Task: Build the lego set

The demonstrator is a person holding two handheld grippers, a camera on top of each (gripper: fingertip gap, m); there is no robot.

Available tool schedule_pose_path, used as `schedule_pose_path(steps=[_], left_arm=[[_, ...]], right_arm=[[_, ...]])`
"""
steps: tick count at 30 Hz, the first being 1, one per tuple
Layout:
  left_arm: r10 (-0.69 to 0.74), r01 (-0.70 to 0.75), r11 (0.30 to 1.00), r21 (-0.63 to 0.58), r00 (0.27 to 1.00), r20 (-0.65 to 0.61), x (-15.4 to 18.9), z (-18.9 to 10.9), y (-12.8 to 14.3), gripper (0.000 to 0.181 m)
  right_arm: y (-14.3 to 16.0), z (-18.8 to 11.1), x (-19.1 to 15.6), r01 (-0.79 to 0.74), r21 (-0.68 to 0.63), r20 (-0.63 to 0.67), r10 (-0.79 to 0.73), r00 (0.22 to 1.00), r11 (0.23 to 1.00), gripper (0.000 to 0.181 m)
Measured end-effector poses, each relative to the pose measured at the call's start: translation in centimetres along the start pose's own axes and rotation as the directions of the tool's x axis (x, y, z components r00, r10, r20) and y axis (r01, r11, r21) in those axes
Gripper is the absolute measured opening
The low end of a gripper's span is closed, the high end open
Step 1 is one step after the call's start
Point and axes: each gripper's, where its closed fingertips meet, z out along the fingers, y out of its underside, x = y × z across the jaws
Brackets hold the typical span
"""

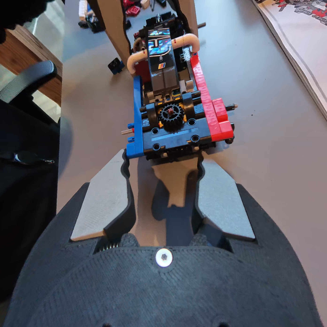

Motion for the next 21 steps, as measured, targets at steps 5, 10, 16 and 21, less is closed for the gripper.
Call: schedule_pose_path(steps=[5, 10, 16, 21], left_arm=[[-0.008, 0.010, 0.999, 0.037, 0.999, -0.047, -0.3, 0.1, -0.7, 0.086], [-0.010, 0.013, 0.996, 0.083, 0.999, -0.038, 0.4, 0.3, -1.0, 0.086], [0.026, -0.020, 0.995, 0.098, 0.998, -0.055, 1.8, 1.2, -2.8, 0.086], [-0.032, 0.032, 0.999, 0.027, 0.999, -0.018, 1.9, 0.2, -2.3, 0.082]], right_arm=[[1.6, 0.0, -0.1, 0.112, -0.068, -0.100, -0.119, 0.988, 0.991, 0.072], [3.9, -1.1, 0.0, 0.239, -0.158, -0.177, -0.266, 0.948, 0.958, 0.072], [4.2, -1.6, -1.1, 0.179, -0.097, -0.142, -0.191, 0.971, 0.979, 0.075], [4.9, -2.8, -0.9, 0.154, -0.077, -0.222, -0.167, 0.961, 0.985, 0.075]])
